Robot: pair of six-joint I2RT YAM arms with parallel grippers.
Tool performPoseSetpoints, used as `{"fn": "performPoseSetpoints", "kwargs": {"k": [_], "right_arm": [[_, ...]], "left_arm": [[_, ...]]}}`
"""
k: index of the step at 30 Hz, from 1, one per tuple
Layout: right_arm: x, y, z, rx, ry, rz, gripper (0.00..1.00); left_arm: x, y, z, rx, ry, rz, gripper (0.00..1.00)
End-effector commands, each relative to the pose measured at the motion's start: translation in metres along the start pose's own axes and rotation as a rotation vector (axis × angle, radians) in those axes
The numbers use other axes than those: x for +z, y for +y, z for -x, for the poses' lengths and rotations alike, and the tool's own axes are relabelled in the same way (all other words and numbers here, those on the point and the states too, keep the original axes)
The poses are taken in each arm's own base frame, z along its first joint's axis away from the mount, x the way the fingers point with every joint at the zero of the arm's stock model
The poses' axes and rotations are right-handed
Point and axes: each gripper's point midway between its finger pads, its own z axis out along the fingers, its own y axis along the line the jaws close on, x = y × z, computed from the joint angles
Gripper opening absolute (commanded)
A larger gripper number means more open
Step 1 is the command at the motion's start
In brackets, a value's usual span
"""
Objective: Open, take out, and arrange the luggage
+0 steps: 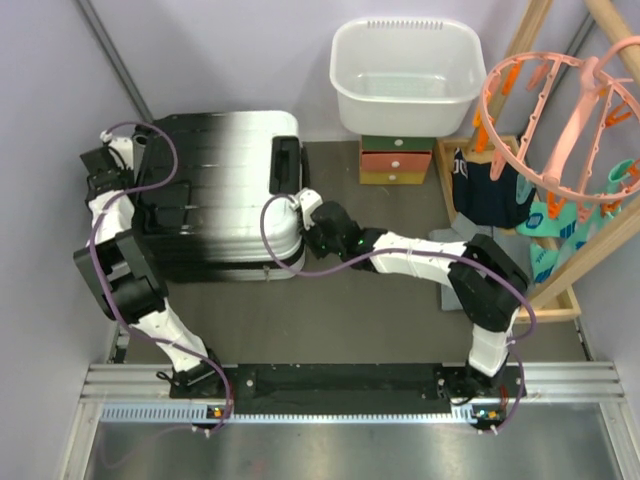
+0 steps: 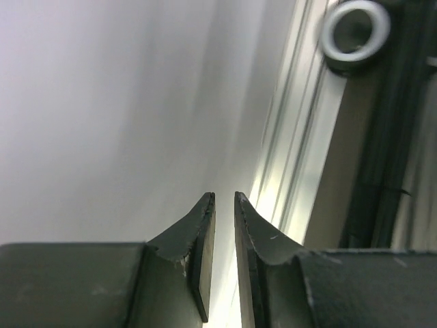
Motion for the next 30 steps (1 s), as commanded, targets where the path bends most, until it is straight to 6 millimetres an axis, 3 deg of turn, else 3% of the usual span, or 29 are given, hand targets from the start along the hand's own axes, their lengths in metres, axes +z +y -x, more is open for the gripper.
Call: {"fn": "performPoseSetpoints", "kwargs": {"k": [1, 3, 7, 10, 13, 16, 19, 20, 22, 23, 24, 25, 28, 30], "right_arm": [[-0.020, 0.154, 0.025, -0.022, -0.040, 0.432, 0.00], [-0.017, 0.162, 0.026, 0.008, -0.041, 0.447, 0.00], [-0.019, 0.166, 0.037, 0.038, -0.064, 0.466, 0.00], [-0.016, 0.169, 0.037, 0.045, -0.052, 0.473, 0.00], [-0.016, 0.175, 0.037, 0.056, -0.061, 0.504, 0.00], [-0.022, 0.173, 0.034, 0.087, -0.062, 0.507, 0.00], [-0.027, 0.156, 0.032, 0.157, -0.072, 0.471, 0.00], [-0.027, 0.155, 0.036, 0.184, -0.092, 0.492, 0.00], [-0.026, 0.152, 0.028, 0.259, -0.077, 0.508, 0.00], [-0.025, 0.154, 0.026, 0.273, -0.076, 0.519, 0.00], [-0.023, 0.154, 0.029, 0.292, -0.089, 0.520, 0.00], [-0.020, 0.153, 0.023, 0.303, -0.084, 0.514, 0.00], [-0.015, 0.147, 0.017, 0.334, -0.091, 0.478, 0.00], [-0.014, 0.143, 0.015, 0.335, -0.087, 0.452, 0.00]], "left_arm": [[-0.005, -0.118, 0.044, -0.008, -0.035, -0.333, 0.24], [-0.009, -0.118, 0.056, -0.005, -0.062, -0.342, 0.26], [-0.028, -0.110, 0.076, 0.015, -0.109, -0.331, 0.39], [-0.055, -0.099, 0.095, -0.003, -0.160, -0.310, 0.50], [-0.102, -0.095, 0.122, -0.010, -0.242, -0.292, 0.59], [-0.144, -0.110, 0.137, -0.021, -0.280, -0.306, 0.63], [-0.185, -0.143, 0.146, -0.046, -0.300, -0.387, 0.63], [-0.202, -0.167, 0.149, -0.027, -0.308, -0.438, 0.63], [-0.228, -0.197, 0.147, -0.008, -0.301, -0.501, 0.63], [-0.246, -0.230, 0.146, 0.029, -0.306, -0.565, 0.64], [-0.256, -0.244, 0.143, 0.040, -0.301, -0.599, 0.64], [-0.270, -0.273, 0.137, 0.055, -0.280, -0.661, 0.64], [-0.271, -0.303, 0.124, 0.058, -0.222, -0.670, 0.62], [-0.260, -0.304, 0.115, 0.066, -0.185, -0.610, 0.60]]}}
